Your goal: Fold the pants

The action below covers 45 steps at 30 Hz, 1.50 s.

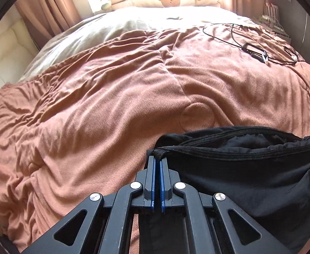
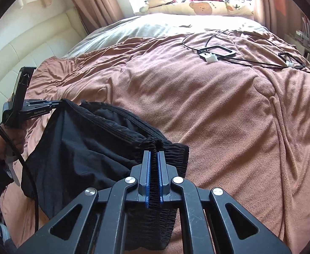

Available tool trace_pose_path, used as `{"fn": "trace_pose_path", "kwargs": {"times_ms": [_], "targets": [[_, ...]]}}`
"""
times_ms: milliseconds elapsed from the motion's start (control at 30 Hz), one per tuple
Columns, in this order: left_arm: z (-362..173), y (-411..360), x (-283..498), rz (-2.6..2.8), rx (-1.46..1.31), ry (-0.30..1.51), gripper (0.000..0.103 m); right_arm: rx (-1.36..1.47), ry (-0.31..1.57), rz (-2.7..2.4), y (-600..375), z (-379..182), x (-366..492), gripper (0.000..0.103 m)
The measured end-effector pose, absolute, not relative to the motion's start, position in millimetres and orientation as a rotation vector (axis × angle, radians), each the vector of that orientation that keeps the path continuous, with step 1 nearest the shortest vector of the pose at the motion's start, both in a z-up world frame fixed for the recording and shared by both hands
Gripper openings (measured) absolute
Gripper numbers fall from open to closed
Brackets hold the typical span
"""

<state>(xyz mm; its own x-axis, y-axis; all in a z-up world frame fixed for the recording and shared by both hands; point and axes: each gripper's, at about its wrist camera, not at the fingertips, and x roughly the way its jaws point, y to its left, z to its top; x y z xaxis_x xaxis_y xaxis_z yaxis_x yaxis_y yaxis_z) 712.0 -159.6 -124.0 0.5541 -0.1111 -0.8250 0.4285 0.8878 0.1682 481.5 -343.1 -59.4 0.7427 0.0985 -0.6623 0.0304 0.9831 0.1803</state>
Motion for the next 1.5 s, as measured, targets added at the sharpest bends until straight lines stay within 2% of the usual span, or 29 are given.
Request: {"fn": "trace_pose_path", "kwargs": {"times_ms": [267,800,833,900,933,967,1033,1500], "targets": [[-131.0,-173.2,734.3,-0.306,0.360,0.921,0.004,0.249,0.669,-0.010,-354.4,-64.7,476.8,0.002],[-186.6,-196.8,768.4,-0.257,0.399,1.009,0.006,0.333,0.719,-0.067,-367.5,-98.7,514.4,0.003],[-185.9,-197.1,768.7,-0.249,0.405,1.011,0.009,0.343,0.720,-0.073,-369.4,-96.5,515.3,0.005],[-183.0,-194.6,768.5,-0.221,0.404,1.022,0.027,0.352,0.734,-0.091,-371.9,-91.8,515.1,0.011],[-180.9,-191.8,768.3,-0.200,0.402,1.025,0.044,0.359,0.737,-0.096,-373.1,-89.2,513.9,0.022],[-177.1,-187.5,767.2,-0.192,0.387,1.023,0.056,0.365,0.732,-0.091,-373.4,-86.5,511.0,0.034],[-167.9,-178.1,762.4,-0.218,0.334,1.022,0.063,0.370,0.715,-0.090,-374.7,-79.8,504.6,0.045],[-123.2,-141.2,697.0,-0.251,0.281,1.034,0.065,0.436,0.754,-0.062,-371.2,-63.3,452.9,0.047]]}}
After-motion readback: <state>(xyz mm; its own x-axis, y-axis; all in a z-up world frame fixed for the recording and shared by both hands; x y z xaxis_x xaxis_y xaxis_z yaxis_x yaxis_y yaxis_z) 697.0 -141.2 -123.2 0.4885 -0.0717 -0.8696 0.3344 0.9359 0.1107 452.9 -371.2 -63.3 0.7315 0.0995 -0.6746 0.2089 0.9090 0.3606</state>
